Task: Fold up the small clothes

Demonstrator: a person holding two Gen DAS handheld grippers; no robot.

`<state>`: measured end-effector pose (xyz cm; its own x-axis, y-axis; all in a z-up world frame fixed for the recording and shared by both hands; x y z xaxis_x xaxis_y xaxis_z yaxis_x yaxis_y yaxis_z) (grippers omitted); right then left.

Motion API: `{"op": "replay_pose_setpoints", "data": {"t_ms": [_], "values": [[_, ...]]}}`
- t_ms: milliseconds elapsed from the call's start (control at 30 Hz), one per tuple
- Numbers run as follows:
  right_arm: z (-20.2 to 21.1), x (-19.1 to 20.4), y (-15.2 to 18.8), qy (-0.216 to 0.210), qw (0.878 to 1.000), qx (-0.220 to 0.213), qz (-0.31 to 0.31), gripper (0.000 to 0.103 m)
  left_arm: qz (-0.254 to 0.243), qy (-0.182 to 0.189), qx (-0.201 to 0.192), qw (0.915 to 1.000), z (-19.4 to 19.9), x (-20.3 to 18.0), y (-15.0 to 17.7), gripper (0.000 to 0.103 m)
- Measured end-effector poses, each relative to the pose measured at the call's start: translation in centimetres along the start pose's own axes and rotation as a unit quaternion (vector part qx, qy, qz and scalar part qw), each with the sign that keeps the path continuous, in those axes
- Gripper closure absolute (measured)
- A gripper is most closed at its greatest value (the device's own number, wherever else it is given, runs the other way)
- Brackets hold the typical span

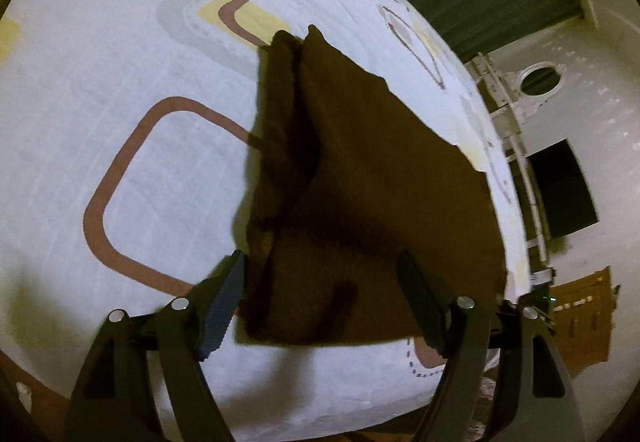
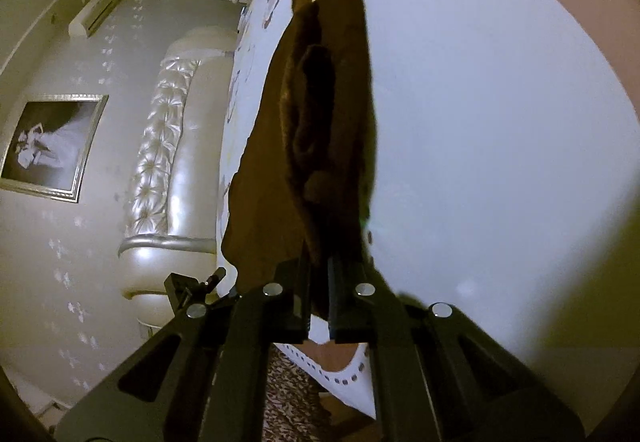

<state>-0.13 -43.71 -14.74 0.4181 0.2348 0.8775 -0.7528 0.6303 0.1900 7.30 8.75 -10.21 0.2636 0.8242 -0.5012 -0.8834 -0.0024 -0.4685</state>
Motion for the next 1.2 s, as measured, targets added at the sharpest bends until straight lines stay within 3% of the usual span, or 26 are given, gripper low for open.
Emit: {"op": "replay_pose_setpoints", "data": {"t_ms": [167,300,400,767,933,1067,1200], "values": [[0.8,-0.6,0.6,0.013,1.0,-0.004,0.003,0.099,-0.025,-0.091,0.021,0.9954,-0.8,-0.7,0.0,0.066],[0.9,-1.0,0.8,0.018,1.0,-0.008,0.006,0.1,-0.018,-0.11,0.021,0.9935,-1.1,-0.1,-0.3,0.084],[1.2,-1.2,1.1,0.02,1.0,-0.011,0.005,0.1,-0.009,-0.104,0.017,0.9944,-0.9,0.2,-0.1,0.09],[1.6,-0.7,1.9,0.025,0.999,-0.027,-0.006,0.097,-0.021,-0.102,0.01,0.9945,-1.1,0.0,-0.2,0.091],[3.1,0.8,2.1,0.068,0.996,-0.064,0.017,0.081,-0.015,-0.09,0.005,0.9958,-0.8,0.1,0.1,0.087],[3.0,4.5,2.6,0.09,0.99,-0.086,0.061,0.077,0.002,-0.05,-0.005,0.9987,-0.4,0.0,0.0,0.062],[-0.2,9.9,3.9,0.108,0.984,-0.069,0.127,0.065,0.015,-0.014,-0.02,0.9996,-0.5,0.2,-0.2,0.048]]}}
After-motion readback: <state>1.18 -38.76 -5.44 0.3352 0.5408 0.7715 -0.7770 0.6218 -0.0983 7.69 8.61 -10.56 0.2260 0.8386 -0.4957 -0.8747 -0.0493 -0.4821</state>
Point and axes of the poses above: each gripper's, at about its wrist camera, not at the fingertips, and z roughly against the way its jaws point, x to its left, y to its underside, the point moved 2 cm from there along -z, roughly the way its jaws point, and after that the axes turned 13 degrees about -z, right-handed, at the moved point
